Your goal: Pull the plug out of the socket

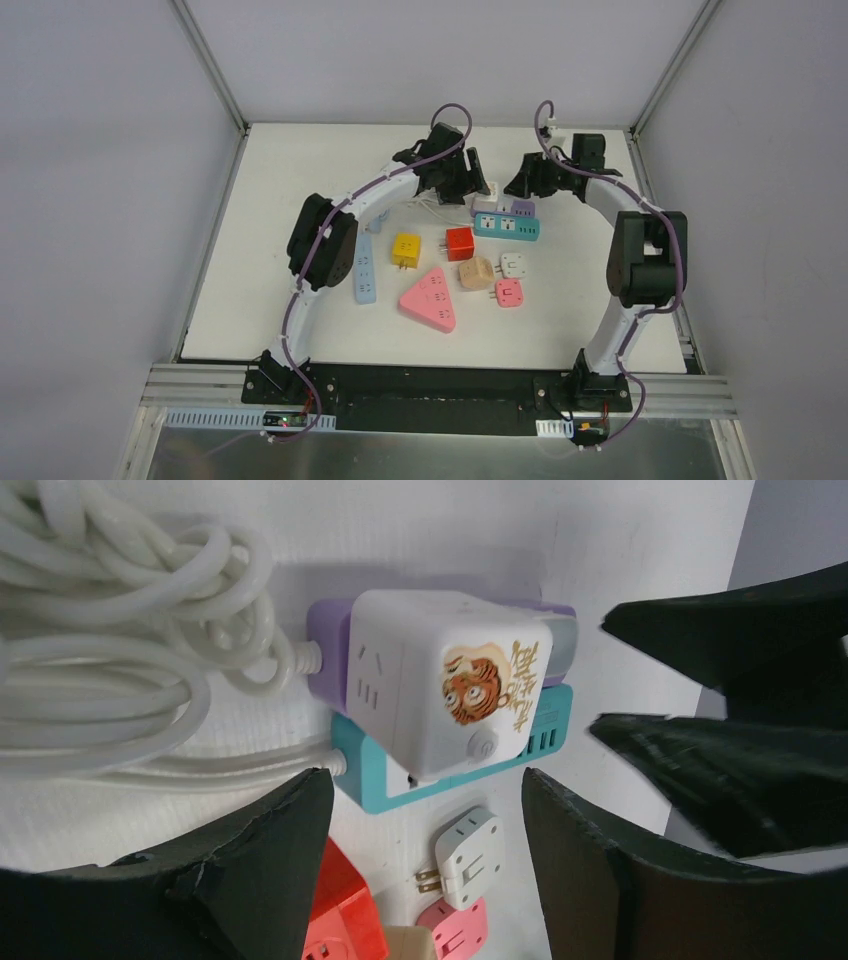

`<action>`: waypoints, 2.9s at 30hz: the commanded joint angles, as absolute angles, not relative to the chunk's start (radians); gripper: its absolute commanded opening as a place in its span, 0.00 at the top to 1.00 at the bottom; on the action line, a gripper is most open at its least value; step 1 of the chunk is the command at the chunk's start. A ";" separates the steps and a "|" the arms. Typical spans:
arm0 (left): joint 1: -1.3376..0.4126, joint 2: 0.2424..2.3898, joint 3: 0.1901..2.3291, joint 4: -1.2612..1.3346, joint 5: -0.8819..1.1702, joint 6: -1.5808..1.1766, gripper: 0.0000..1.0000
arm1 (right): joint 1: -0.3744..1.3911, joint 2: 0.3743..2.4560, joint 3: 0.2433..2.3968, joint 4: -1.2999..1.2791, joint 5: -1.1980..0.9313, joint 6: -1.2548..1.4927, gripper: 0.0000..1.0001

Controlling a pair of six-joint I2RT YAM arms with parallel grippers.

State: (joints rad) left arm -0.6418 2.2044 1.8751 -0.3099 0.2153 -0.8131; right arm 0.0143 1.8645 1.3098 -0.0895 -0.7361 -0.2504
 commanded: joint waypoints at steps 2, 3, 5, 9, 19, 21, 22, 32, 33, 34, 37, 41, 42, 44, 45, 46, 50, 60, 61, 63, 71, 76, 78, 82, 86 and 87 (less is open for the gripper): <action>-0.639 2.263 2.005 -0.359 0.272 -0.837 0.31 | 0.098 1.925 1.364 -0.081 -0.656 -0.563 0.39; -0.637 2.266 2.004 -0.353 0.275 -0.842 0.31 | 0.104 1.934 1.364 -0.069 -0.625 -0.581 0.40; -0.634 2.270 2.002 -0.349 0.274 -0.840 0.32 | 0.111 1.953 1.362 -0.058 -0.598 -0.612 0.41; -0.631 2.285 2.002 -0.350 0.281 -0.848 0.39 | 0.118 1.962 1.352 -0.046 -0.609 -0.653 0.46; -0.630 2.326 2.018 -0.405 0.284 -0.835 0.55 | 0.152 1.916 1.271 0.060 -0.538 -0.730 0.75; -0.630 2.332 2.030 -0.439 0.266 -0.833 0.55 | 0.160 1.898 1.246 0.096 -0.509 -0.743 0.81; -0.630 2.336 2.036 -0.453 0.259 -0.832 0.55 | 0.163 1.888 1.232 0.117 -0.497 -0.749 0.84; -0.620 2.268 2.024 -0.328 0.299 -0.826 0.32 | 0.189 1.833 1.182 0.142 -0.452 -0.794 1.00; -0.620 2.251 2.011 -0.307 0.292 -0.825 0.31 | 0.189 1.833 1.180 0.141 -0.453 -0.794 1.00; -0.618 2.235 2.001 -0.289 0.283 -0.822 0.30 | 0.189 1.832 1.178 0.141 -0.455 -0.793 1.00; -0.615 2.208 1.983 -0.264 0.228 -0.812 0.29 | 0.189 1.833 1.174 0.141 -0.460 -0.791 1.00; -0.614 2.250 2.023 -0.244 0.183 -0.826 0.30 | 0.189 1.835 1.165 0.151 -0.467 -0.780 1.00; -0.614 2.278 2.063 -0.276 0.183 -0.820 0.30 | 0.189 1.835 1.160 0.156 -0.469 -0.776 1.00; -0.612 2.331 2.153 -0.357 0.178 -0.812 0.34 | 0.189 1.831 1.151 0.169 -0.472 -0.770 1.00; -0.612 2.349 2.166 -0.382 0.178 -0.812 0.36 | 0.189 1.828 1.143 0.175 -0.473 -0.768 1.00; -0.613 2.362 2.167 -0.399 0.183 -0.811 0.39 | 0.189 1.825 1.137 0.183 -0.475 -0.766 1.00; -0.613 2.401 2.165 -0.479 0.194 -0.816 0.52 | 0.190 1.811 1.122 0.216 -0.478 -0.755 1.00; -0.614 2.417 2.101 -0.567 0.224 -0.817 0.66 | 0.170 1.810 1.178 0.219 -0.633 -0.642 1.00; -0.614 2.420 2.104 -0.573 0.221 -0.815 0.66 | 0.176 1.811 1.175 0.218 -0.628 -0.643 1.00; -0.614 2.427 2.112 -0.591 0.220 -0.814 0.65 | 0.206 1.811 1.157 0.219 -0.569 -0.685 1.00; -0.614 2.459 2.142 -0.640 0.231 -0.819 0.65 | 0.209 1.806 1.173 0.254 -0.520 -0.671 1.00; -0.615 2.462 2.143 -0.641 0.235 -0.820 0.65 | 0.167 1.828 1.241 0.233 -0.626 -0.568 1.00; -0.615 2.462 2.143 -0.642 0.236 -0.820 0.65 | 0.173 1.834 1.238 0.226 -0.626 -0.568 1.00; -0.615 2.464 2.142 -0.645 0.236 -0.819 0.65 | 0.224 1.825 1.163 0.256 -0.502 -0.670 1.00; -0.615 2.457 2.143 -0.640 0.237 -0.819 0.65 | 0.216 1.816 1.147 0.264 -0.476 -0.650 1.00; -0.614 2.453 2.143 -0.638 0.237 -0.818 0.65 | 0.209 1.807 1.143 0.272 -0.474 -0.635 1.00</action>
State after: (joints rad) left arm -0.5945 2.3878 2.1586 -0.4805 0.2340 -0.8497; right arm 0.1837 1.8614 1.1526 0.1749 -0.4400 -0.6445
